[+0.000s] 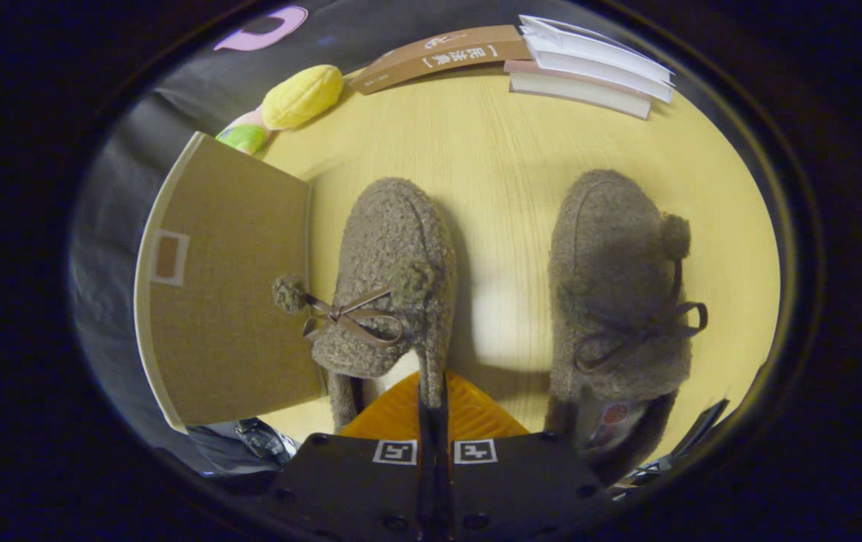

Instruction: Open the storage box then place both shoes into the box .Put the left shoe in first, then the right shoe, with the right side of both shoes facing outward in a uniform manner.

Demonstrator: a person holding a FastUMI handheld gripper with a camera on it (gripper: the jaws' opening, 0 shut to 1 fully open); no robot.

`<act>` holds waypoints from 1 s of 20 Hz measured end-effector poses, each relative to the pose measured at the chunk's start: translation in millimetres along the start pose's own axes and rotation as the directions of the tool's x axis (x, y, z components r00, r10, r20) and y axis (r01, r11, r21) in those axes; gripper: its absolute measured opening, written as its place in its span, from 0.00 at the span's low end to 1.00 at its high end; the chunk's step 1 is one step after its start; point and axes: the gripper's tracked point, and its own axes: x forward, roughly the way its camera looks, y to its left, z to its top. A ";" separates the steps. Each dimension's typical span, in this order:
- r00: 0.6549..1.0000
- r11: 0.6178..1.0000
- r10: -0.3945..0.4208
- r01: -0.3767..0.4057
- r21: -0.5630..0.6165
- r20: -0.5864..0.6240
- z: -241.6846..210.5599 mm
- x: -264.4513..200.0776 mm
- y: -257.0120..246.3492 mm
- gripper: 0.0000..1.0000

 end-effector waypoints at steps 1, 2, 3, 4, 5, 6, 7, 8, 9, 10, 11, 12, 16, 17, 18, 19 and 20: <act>1.000 1.000 0.006 -0.007 0.012 0.022 2.8 -4.9 2.2 0.04; 0.999 1.000 0.012 -0.013 0.028 0.033 5.5 -10.1 4.0 0.04; 0.999 0.998 0.026 -0.028 0.057 0.040 6.8 -16.7 8.5 0.04; 0.997 0.994 0.057 -0.061 0.090 0.044 9.3 -25.2 16.0 0.04; 0.993 0.987 0.098 -0.105 0.123 0.059 12.2 -35.4 26.4 0.04; 0.987 0.978 0.140 -0.150 0.147 0.073 17.0 -46.3 36.4 0.04; 0.980 0.969 0.174 -0.187 0.164 0.092 21.5 -58.6 46.3 0.04; 0.973 0.961 0.201 -0.218 0.167 0.113 27.1 -72.1 56.3 0.04; 0.965 0.956 0.224 -0.244 0.161 0.134 32.1 -85.5 66.0 0.04; 0.958 0.952 0.243 -0.266 0.151 0.155 38.8 -98.7 75.8 0.04; 0.949 0.947 0.264 -0.288 0.139 0.170 44.2 -110.6 86.6 0.04; 0.941 0.942 0.286 -0.311 0.128 0.181 50.2 -123.4 98.7 0.04; 0.906 0.911 0.385 -0.403 0.081 0.177 62.6 -155.6 155.3 0.04; 0.898 0.903 0.409 -0.424 0.072 0.161 62.3 -157.3 168.5 0.04; 0.893 0.896 0.427 -0.439 0.068 0.142 62.0 -155.3 182.3 0.04; 0.890 0.892 0.440 -0.449 0.059 0.120 60.4 -151.4 196.6 0.04; 0.892 0.894 0.440 -0.446 0.049 0.101 59.1 -143.5 207.7 0.04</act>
